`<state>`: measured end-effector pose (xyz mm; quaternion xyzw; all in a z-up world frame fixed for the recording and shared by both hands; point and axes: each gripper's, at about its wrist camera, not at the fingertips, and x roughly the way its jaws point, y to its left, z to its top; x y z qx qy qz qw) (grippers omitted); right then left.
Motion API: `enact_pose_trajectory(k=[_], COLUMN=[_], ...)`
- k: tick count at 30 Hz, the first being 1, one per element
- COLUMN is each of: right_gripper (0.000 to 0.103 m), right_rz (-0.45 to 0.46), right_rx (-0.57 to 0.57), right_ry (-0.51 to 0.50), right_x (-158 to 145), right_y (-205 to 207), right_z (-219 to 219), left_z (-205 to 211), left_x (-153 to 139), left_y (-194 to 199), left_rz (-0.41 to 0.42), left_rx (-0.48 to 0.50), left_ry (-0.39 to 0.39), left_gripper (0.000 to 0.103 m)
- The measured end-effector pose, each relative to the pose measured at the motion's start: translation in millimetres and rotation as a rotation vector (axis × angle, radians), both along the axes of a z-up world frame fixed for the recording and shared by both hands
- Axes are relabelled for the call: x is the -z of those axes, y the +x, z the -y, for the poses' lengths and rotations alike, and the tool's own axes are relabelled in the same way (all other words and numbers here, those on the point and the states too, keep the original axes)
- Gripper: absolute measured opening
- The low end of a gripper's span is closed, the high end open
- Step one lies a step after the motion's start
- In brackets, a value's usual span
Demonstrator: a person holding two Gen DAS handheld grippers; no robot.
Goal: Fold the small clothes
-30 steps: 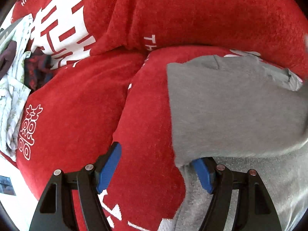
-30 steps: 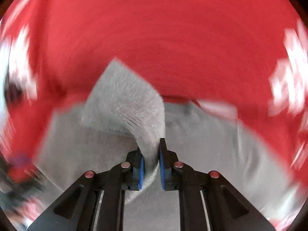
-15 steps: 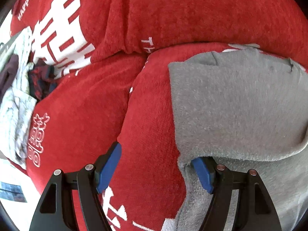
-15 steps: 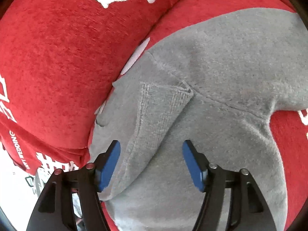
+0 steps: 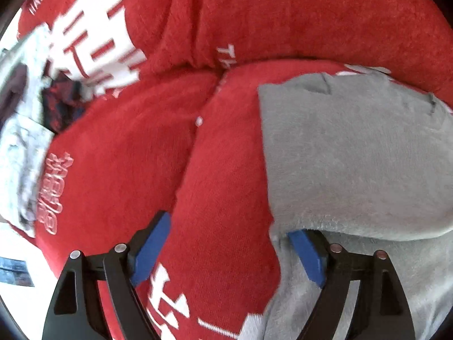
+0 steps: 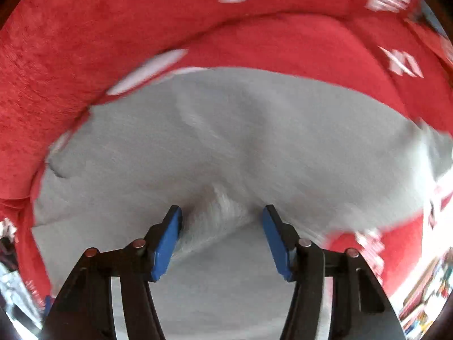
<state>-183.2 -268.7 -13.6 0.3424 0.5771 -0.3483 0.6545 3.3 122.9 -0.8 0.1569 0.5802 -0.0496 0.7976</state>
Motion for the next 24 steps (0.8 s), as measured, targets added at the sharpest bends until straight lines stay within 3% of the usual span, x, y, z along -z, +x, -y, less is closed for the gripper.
enact_pose_trajectory(k=[3, 5, 7, 10, 12, 18, 19, 20, 21, 22, 23, 24], right_gripper=[0.062, 0.064, 0.067, 0.067, 0.067, 0.068, 0.067, 0.062, 0.055, 0.028, 0.007, 0.007], right_rz=[0.194, 0.357, 0.433, 0.498, 0.519, 0.526, 0.523, 0.517, 0.504, 0.480, 0.446, 0.429], right_rx=[0.161, 0.196, 0.198, 0.222, 0.225, 0.208, 0.213, 0.214, 0.205, 0.182, 0.154, 0.132], right_ry=[0.102, 0.191, 0.263, 0.333, 0.323, 0.305, 0.306, 0.304, 0.298, 0.284, 0.265, 0.245], right_x=[-1, -1, 4, 17, 21, 27, 26, 27, 26, 26, 28, 25], right_y=[-61, -83, -85, -75, -66, -48, -37, -34, -32, -25, -12, -7], right_z=[2, 1, 0, 1, 1, -1, -4, -8, -8, -8, -9, -10], left_z=[-19, -31, -36, -28, -15, 20, 22, 25, 27, 29, 29, 28], left_x=[-8, -20, -29, -24, -9, 37, 37, 34, 31, 29, 26, 22], left_y=[-7, -8, 4, 43, 73, 121, 123, 123, 123, 123, 123, 123], left_rz=[-0.113, -0.145, -0.156, -0.199, -0.245, -0.357, -0.348, -0.335, -0.324, -0.319, -0.309, -0.290], left_rx=[0.017, 0.020, 0.024, 0.021, 0.014, -0.023, -0.028, -0.020, -0.005, 0.000, -0.004, -0.009], left_ry=[-0.114, -0.180, -0.240, -0.322, -0.374, -0.359, -0.370, -0.396, -0.411, -0.413, -0.420, -0.427], left_gripper=[0.085, 0.085, 0.085, 0.085, 0.085, 0.084, 0.075, 0.048, 0.031, 0.016, 0.016, 0.016])
